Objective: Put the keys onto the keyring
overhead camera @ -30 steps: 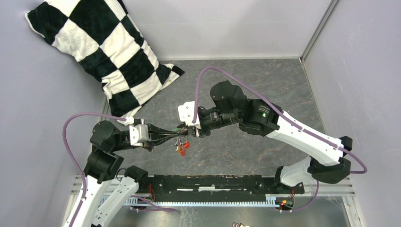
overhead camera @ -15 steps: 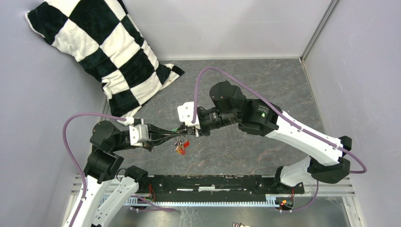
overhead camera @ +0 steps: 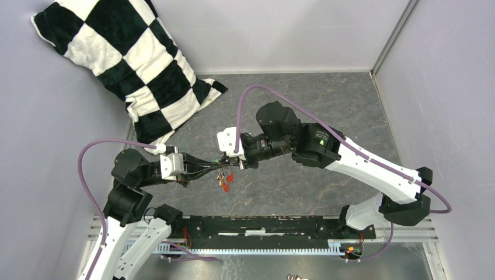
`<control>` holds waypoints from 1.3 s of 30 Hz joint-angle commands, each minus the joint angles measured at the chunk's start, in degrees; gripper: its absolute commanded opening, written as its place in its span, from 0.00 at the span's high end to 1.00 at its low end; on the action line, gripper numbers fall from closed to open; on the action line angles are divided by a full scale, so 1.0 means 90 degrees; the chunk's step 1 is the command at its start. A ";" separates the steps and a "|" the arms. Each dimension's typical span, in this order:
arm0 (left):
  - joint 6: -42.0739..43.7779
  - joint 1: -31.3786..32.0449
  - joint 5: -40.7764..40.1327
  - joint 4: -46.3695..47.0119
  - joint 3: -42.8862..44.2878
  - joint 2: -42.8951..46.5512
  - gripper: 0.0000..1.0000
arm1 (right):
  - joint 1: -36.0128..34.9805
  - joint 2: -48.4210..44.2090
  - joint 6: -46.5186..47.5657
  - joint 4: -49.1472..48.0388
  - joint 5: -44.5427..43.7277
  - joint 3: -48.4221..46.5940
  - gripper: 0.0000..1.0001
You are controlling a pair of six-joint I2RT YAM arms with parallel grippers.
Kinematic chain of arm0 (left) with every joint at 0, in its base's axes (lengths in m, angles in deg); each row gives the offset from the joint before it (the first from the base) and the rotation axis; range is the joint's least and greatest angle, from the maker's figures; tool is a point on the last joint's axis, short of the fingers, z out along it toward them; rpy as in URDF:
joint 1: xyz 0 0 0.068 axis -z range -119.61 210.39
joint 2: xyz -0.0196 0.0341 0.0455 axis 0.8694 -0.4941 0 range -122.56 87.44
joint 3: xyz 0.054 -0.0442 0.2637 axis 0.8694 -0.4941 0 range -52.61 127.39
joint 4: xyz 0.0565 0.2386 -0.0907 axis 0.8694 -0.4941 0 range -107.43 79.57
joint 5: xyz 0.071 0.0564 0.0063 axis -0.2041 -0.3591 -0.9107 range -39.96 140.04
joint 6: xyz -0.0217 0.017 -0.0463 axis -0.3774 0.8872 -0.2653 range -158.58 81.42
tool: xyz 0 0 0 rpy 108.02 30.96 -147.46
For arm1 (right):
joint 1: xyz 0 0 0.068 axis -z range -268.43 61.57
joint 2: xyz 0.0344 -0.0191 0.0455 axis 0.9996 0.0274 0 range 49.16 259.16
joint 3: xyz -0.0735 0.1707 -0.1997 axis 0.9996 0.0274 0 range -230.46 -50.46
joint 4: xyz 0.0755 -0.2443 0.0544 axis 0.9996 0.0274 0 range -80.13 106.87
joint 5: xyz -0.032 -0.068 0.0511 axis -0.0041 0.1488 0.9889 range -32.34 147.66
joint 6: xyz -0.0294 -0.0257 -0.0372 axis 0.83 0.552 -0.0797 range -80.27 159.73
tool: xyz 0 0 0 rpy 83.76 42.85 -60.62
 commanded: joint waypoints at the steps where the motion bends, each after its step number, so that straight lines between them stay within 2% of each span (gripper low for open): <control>1: -0.0051 0.0016 -0.0020 0.0261 0.0166 0.0090 0.98 | -0.0020 -0.0203 0.0020 -0.0145 -0.0167 0.0126 0.85; 6: -0.0041 0.0018 -0.0019 0.0259 0.0164 0.0084 0.98 | -0.0016 -0.0303 -0.0057 -0.0280 -0.0248 0.0250 0.80; 9: -0.0042 0.0021 -0.0017 0.0254 0.0164 0.0087 0.98 | -0.0023 -0.0346 -0.0067 -0.0335 -0.0259 0.0283 0.79; 19: -0.0014 0.0019 -0.0036 0.0212 0.0166 0.0100 0.98 | -0.0018 -0.0338 -0.0095 -0.0385 -0.0200 0.0288 0.86; 23: 0.0062 0.0017 0.0017 0.0123 0.0164 0.0091 0.98 | -0.0014 -0.0336 -0.0097 -0.0438 -0.0144 0.0291 0.98; 27: 0.0159 0.0019 0.0142 -0.0087 0.0235 0.0067 0.98 | 0.0002 -0.0376 -0.0043 -0.0424 -0.0198 0.0350 1.00; 31: 0.0697 0.0023 0.0300 -0.0815 0.0518 0.0035 0.77 | 0.0059 -0.0476 -0.0058 -0.0438 -0.0198 0.0440 1.00; 39: 0.1944 0.0025 0.0269 -0.2437 0.1165 -0.0009 0.65 | 0.0124 -0.0507 -0.0010 -0.0239 -0.0060 0.0462 1.00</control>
